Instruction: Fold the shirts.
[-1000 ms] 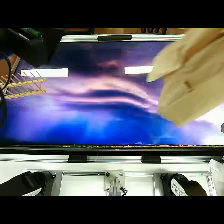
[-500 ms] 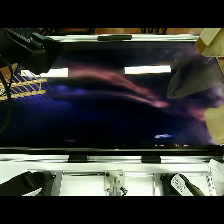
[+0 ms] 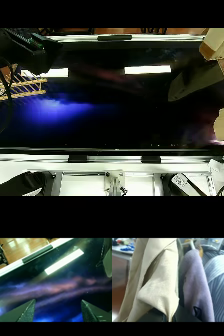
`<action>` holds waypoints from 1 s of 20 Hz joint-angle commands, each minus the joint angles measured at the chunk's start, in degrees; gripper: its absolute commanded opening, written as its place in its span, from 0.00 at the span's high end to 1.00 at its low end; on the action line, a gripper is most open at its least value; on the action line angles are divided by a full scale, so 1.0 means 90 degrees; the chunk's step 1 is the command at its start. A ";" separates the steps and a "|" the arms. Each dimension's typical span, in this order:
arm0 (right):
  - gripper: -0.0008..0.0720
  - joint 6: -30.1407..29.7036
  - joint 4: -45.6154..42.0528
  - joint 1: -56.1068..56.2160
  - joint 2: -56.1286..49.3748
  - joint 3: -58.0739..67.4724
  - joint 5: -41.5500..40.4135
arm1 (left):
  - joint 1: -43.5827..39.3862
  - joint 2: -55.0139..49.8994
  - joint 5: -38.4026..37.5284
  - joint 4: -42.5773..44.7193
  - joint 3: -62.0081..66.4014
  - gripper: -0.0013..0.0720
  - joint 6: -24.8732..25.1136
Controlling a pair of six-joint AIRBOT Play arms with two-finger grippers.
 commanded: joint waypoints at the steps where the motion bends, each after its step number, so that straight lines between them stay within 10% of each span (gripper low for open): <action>1: 0.90 0.0000 0.0049 -0.0216 -0.0100 0.0005 -0.0401 | 0.0002 -0.0002 -0.0002 0.0007 0.0002 0.08 0.0000; 5: 0.90 -0.0146 0.0146 -0.0219 -0.0209 0.0019 -0.1183 | 0.0002 -0.0002 0.0000 0.0005 0.0002 0.26 0.0000; 20: 0.90 -0.0158 -0.0039 -0.0221 -0.1205 0.0019 -0.2713 | 0.0002 -0.0005 0.0121 0.0007 0.0002 0.26 0.0000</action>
